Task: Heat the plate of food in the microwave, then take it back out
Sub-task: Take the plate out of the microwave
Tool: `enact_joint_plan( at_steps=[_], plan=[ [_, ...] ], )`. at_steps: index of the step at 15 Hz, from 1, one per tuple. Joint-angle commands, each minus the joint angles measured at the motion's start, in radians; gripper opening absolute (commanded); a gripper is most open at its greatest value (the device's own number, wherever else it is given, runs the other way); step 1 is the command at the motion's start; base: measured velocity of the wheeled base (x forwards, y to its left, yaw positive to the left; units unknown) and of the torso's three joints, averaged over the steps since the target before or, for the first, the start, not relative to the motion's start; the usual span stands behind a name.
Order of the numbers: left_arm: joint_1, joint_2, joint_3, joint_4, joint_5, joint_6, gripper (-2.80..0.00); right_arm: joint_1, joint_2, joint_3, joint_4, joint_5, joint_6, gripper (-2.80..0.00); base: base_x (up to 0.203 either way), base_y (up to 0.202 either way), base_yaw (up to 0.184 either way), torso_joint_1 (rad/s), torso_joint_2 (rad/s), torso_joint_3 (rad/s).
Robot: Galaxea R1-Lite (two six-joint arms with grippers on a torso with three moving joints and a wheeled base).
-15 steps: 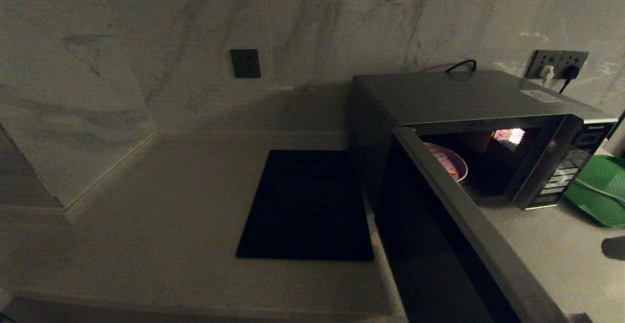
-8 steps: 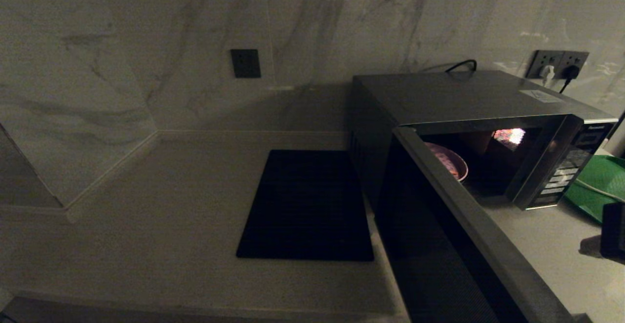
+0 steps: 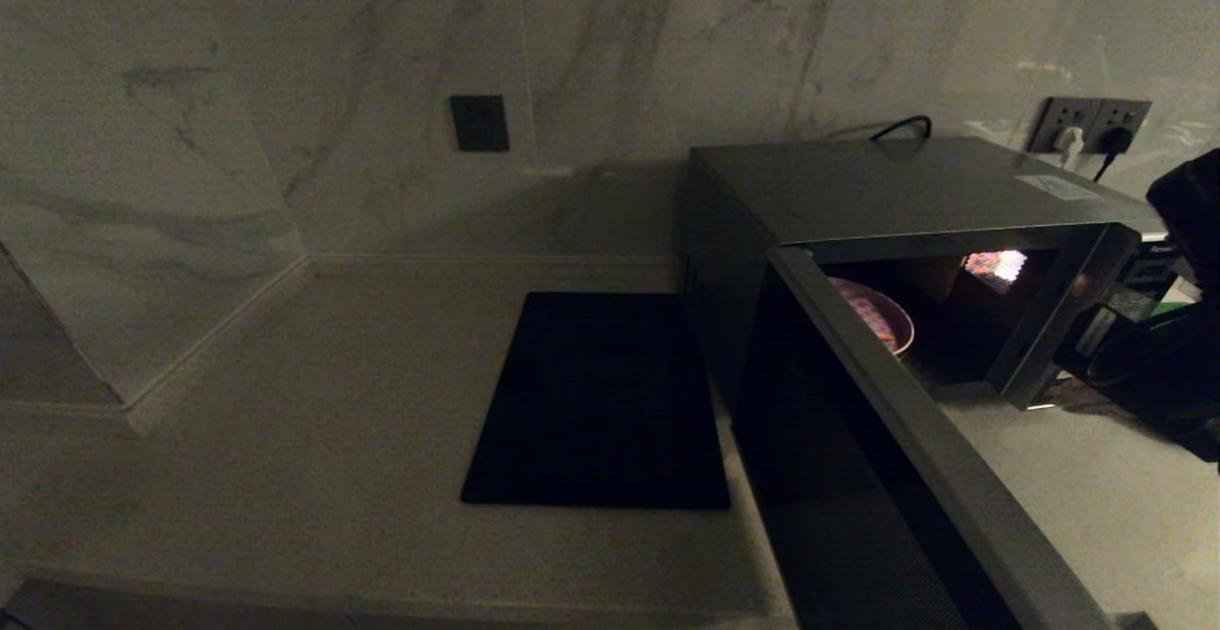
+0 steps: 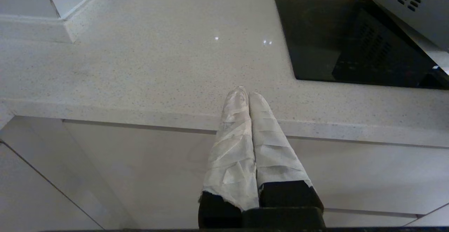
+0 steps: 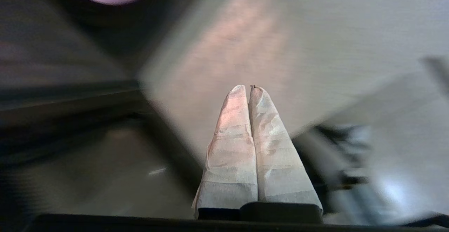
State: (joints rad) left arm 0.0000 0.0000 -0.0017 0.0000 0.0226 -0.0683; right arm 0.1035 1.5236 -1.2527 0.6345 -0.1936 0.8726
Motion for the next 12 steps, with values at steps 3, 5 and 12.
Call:
enact_joint_plan(
  at_steps=[3,5,12],
  plan=[
    [0.000,0.000,0.000,0.000,0.000,-0.001,-2.80,-0.127,0.098,-0.115,-0.033,0.324,0.114,-2.80,0.000,0.000,0.000,0.000,0.00,0.000],
    [0.000,0.000,0.000,0.000,0.000,-0.001,-2.80,-0.138,0.130,-0.097,-0.103,0.333,0.130,-2.80,0.000,0.000,0.000,0.000,0.00,0.000],
    [0.000,0.000,0.000,0.000,0.000,-0.001,-2.80,-0.164,0.179,0.077,-0.342,0.335,0.134,0.00,0.000,0.000,0.000,0.000,0.00,0.000]
  ],
)
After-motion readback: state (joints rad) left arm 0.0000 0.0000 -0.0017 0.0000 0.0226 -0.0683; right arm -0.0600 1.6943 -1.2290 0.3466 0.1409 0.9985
